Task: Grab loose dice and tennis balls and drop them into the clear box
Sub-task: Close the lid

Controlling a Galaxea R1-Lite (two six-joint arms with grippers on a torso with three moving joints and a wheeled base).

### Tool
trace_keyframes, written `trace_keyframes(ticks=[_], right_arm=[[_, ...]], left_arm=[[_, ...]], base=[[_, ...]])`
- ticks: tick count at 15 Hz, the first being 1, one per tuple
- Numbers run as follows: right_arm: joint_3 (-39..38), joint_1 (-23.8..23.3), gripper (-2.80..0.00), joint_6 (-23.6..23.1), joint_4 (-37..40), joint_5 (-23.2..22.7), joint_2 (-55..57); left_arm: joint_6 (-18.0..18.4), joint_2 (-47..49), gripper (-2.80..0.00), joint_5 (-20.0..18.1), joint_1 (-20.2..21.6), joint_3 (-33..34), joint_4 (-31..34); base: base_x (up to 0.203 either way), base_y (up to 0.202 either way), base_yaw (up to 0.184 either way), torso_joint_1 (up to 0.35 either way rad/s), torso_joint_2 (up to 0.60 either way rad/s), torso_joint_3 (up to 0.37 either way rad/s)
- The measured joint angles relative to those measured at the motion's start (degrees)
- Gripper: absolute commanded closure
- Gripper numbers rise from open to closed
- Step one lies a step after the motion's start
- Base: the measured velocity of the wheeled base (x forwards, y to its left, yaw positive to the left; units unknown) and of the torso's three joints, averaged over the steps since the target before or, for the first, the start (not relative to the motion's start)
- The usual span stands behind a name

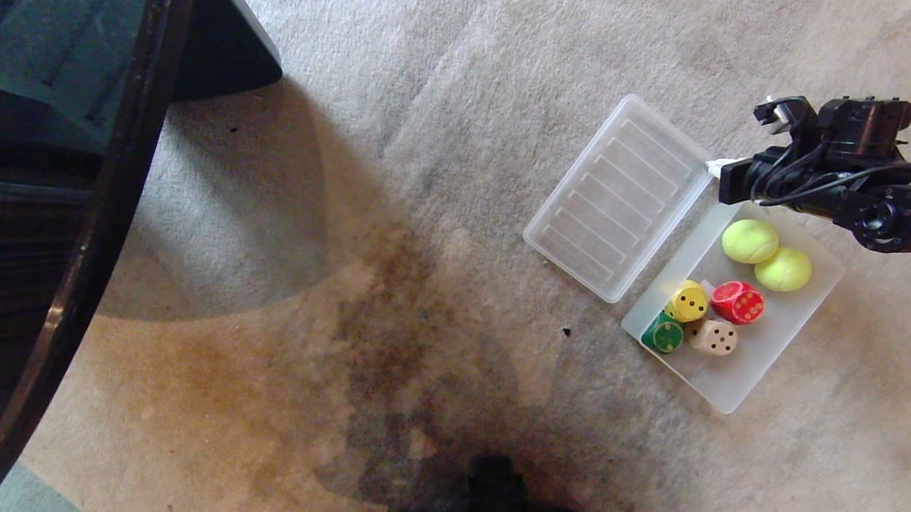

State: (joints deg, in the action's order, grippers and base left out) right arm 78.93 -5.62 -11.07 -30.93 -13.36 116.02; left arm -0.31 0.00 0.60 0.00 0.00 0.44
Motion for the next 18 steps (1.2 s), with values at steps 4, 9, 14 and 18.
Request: trace_keyframes(ticks=[4,9,14,18], right_arm=[[-1.86,-0.22,0.00,2.88,1.99,0.05,-2.98],[-7.07,-0.88,0.00,7.52,4.63,-0.06,-16.05],[-7.94,-0.88,0.00,7.50,4.61,-0.09,-18.70],[-7.91,-0.88,0.00,7.50,4.50,-0.09,-19.08]], left_arm=[[0.01,0.00,0.00,0.00,0.00,0.00,0.00],[-0.02,0.00,0.00,0.00,0.00,0.00,-0.02],[-0.03,0.00,0.00,0.00,0.00,0.00,0.00],[-0.02,0.00,0.00,0.00,0.00,0.00,0.00]], base=[[0.000,0.000,0.000,0.000,0.00,0.000],[0.000,0.000,0.000,0.000,0.00,0.000],[0.000,0.000,0.000,0.000,0.00,0.000],[0.000,0.000,0.000,0.000,0.00,0.000]])
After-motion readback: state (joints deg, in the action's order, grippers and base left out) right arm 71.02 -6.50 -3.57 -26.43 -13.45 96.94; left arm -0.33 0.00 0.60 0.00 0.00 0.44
